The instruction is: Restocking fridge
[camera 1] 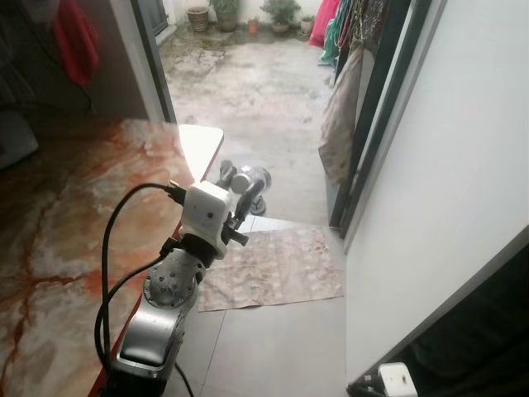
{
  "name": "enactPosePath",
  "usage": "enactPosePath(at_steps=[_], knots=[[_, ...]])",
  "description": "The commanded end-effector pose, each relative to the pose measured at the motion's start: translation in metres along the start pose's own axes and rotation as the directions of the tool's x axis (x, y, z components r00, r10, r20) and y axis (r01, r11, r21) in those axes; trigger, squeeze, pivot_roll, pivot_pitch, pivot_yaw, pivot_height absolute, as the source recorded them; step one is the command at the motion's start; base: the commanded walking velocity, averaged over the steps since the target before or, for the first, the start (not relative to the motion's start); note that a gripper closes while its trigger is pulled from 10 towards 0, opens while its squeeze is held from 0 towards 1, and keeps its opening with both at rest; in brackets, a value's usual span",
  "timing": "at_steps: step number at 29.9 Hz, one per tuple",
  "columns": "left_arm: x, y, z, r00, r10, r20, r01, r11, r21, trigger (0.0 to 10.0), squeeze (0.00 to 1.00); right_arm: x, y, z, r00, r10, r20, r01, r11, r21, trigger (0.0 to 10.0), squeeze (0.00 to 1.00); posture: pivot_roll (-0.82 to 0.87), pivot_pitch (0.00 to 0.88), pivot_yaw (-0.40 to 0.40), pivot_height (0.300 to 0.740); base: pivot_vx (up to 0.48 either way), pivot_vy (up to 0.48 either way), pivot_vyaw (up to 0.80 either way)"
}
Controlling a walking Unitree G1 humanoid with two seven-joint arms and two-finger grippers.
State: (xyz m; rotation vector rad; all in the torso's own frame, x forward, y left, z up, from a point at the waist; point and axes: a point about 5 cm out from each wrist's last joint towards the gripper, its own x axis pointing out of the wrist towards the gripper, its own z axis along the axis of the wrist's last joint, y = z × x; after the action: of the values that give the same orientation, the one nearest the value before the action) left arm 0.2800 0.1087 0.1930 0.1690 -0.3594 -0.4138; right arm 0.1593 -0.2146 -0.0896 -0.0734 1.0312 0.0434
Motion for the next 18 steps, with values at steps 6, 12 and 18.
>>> enactPosePath(at_steps=[6,12,18], knots=[[0.001,0.002,0.005,1.000,0.017,0.017,-0.017,1.000,0.007,10.0,0.00,-0.002,-0.001,-0.010,1.000,0.001,-0.028,-0.001,1.000,0.008,10.0,0.00,0.01,0.019,0.034,0.740,0.000,-0.143,-0.75],[0.000,0.004,0.003,1.000,0.027,0.009,-0.027,1.000,0.005,10.0,0.00,-0.002,0.000,-0.010,1.000,0.003,-0.029,-0.002,1.000,0.010,10.0,0.00,0.01,0.024,0.037,0.740,0.000,0.000,-0.75],[-0.003,0.005,-0.007,0.999,0.025,-0.040,-0.026,0.999,-0.024,10.0,0.00,-0.002,0.000,-0.010,1.000,0.004,-0.029,-0.004,1.000,0.011,10.0,0.00,0.01,0.024,0.037,0.740,0.000,0.000,-0.75]])
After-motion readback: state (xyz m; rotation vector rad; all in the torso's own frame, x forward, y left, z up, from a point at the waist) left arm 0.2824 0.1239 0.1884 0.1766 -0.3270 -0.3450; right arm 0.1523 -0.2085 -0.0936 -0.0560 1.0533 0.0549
